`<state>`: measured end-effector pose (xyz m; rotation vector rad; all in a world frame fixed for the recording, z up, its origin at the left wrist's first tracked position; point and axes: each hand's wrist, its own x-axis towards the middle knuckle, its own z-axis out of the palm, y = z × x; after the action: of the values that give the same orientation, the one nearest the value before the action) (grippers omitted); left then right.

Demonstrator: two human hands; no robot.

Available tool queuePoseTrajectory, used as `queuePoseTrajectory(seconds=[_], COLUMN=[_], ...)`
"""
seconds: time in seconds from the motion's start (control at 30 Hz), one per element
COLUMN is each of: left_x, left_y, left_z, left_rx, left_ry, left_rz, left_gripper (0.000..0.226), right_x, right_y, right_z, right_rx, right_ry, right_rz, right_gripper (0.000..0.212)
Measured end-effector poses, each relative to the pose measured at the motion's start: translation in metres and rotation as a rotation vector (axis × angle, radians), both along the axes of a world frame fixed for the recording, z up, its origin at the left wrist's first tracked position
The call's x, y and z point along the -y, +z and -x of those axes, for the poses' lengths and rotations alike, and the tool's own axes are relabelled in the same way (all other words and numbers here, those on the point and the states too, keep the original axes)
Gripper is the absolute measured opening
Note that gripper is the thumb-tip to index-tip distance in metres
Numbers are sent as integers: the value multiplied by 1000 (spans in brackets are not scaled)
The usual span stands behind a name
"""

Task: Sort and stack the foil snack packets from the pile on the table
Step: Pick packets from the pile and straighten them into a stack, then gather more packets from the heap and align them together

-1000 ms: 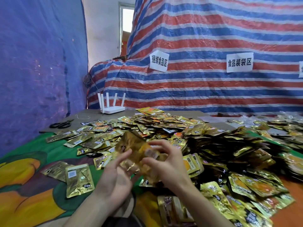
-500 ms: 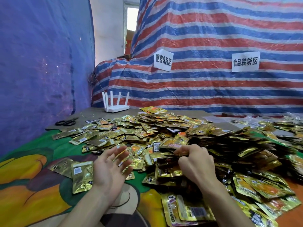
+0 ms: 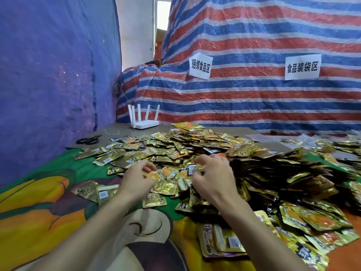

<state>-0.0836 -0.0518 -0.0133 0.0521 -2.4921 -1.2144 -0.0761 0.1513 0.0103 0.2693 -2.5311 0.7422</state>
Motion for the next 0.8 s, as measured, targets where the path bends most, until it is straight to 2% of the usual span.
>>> queuePoseTrajectory(seconds=[0.1,0.17,0.23,0.37,0.43,0.53,0.6,0.67,0.73,0.8], left_x=[34,57,75,94,90,73,73,79,82,81], left_y=[19,27,28,24,22,18,17,15,12,10], left_z=[9,10,10,12,12,17,28,43,56,67], left_rx=[246,411,548,702,826,949,881,786,706,597], left_ry=[-176,-212,-150,90,145,119,118,110,102,75], left_rz=[119,297,466,513,626,719,694,551,386,321], left_gripper=[42,55,74,106,99,87,69,43,38,37], right_x=[26,44,59,85,96,107,109,108,106,106], right_y=[3,4,3,-1,-2,-3,-5,-4,-1,2], right_z=[21,39,57,87,96,101,101,101,100,99], right_rx=[155,288,427,643,713,772,761,755,725,679], right_ry=[254,372,437,432,423,396,345,310,280,262], right_rz=[-157,-318,-411,-468,-467,-523,-625,-659,-672,-693], right_gripper=[57,73,95,128,137,139,131,120,111,99])
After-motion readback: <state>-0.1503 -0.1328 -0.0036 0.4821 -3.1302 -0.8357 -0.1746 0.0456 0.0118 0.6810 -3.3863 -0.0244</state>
